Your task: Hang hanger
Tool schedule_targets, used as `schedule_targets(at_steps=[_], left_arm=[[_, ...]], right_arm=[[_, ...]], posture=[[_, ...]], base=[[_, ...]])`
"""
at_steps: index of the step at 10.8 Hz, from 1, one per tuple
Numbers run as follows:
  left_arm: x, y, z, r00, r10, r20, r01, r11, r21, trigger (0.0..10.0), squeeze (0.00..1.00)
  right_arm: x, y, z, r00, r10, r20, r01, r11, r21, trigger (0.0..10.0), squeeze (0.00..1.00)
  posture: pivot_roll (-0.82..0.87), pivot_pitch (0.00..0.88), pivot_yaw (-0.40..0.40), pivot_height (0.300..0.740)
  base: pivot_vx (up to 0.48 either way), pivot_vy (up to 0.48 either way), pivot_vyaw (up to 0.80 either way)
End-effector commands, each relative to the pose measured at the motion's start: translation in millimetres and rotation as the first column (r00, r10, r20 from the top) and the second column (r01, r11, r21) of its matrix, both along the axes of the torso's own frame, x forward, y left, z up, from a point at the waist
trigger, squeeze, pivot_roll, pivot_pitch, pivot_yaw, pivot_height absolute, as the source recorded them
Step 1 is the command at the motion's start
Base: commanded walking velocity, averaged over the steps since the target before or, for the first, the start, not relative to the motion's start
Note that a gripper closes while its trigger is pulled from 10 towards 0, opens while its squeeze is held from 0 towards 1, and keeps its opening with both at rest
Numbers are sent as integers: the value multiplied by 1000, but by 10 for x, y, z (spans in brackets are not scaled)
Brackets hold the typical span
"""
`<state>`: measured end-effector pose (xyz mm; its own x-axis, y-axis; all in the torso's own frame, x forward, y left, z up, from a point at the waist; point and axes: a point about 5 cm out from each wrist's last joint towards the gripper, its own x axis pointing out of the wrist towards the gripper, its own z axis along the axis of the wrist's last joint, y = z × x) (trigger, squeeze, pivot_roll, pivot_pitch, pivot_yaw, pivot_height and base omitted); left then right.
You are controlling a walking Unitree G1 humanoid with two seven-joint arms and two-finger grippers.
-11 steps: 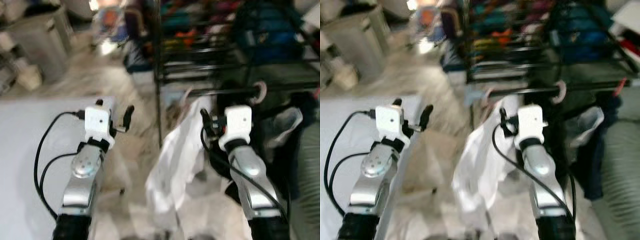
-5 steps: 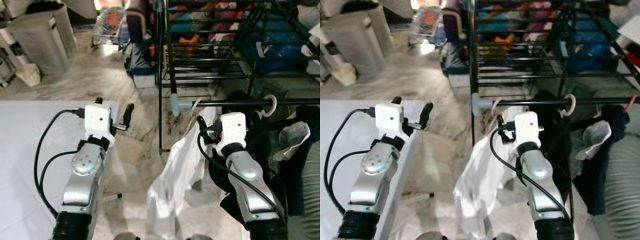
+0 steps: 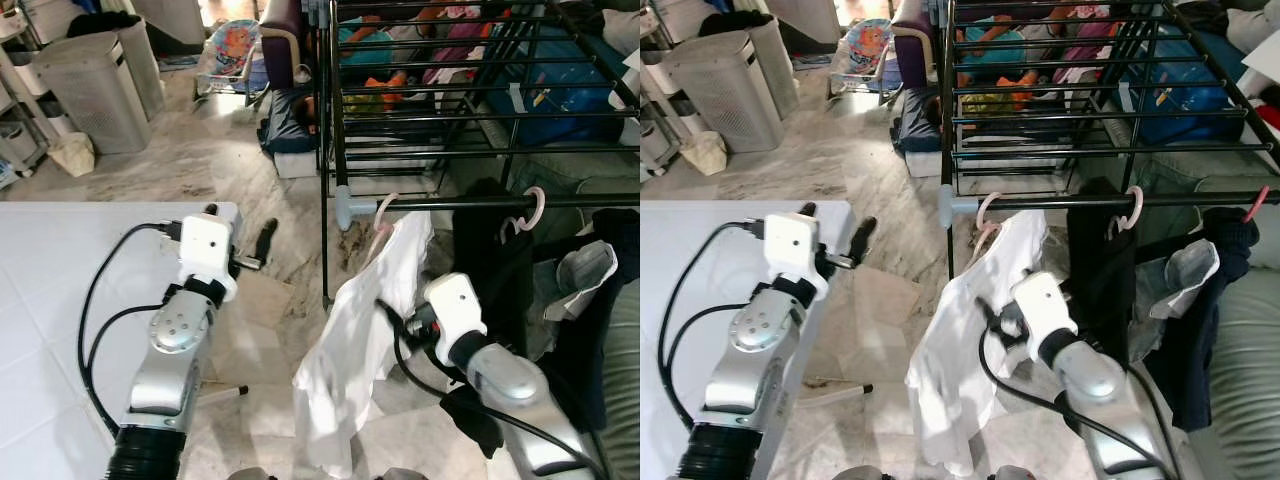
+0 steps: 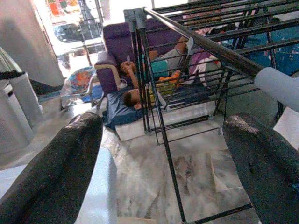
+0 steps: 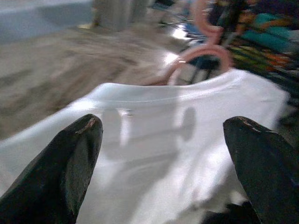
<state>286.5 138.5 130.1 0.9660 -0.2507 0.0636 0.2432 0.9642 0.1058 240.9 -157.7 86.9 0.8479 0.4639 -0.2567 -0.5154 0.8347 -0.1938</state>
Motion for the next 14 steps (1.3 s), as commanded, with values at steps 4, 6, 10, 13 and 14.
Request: schedule_targets(at_steps=[4, 6, 10, 13, 14], left_arm=[[5, -83, -22, 998, -50, -30, 49, 999, -15, 10000, 0], [-6, -107, -31, 998, -61, -36, 60, 998, -21, 10000, 0], [2, -179, -46, 994, -96, -48, 95, 995, -28, 10000, 0], [-10, -209, -88, 993, -102, -61, 100, 995, -30, 10000, 0], [-24, -206, -91, 993, -101, -63, 99, 995, -33, 10000, 0]], right_arm=[[307, 293, 484, 978, 181, 107, -194, 972, 134, 10000, 0], [341, 568, 503, 922, 379, 76, -383, 923, 42, 10000, 0], [586, 693, 48, 887, 430, -169, -449, 888, -99, 10000, 0], [776, 580, -268, 913, 286, -290, -328, 938, -108, 10000, 0], [817, 376, -355, 933, 175, -316, -245, 949, -199, 10000, 0]], posture=[[-42, 0, 58, 740], [-39, 0, 59, 740], [-32, 0, 62, 740], [-23, 0, 55, 740], [-18, 0, 50, 740]], base=[[0, 0, 0], [0, 0, 0], [0, 0, 0], [0, 0, 0], [0, 0, 0]])
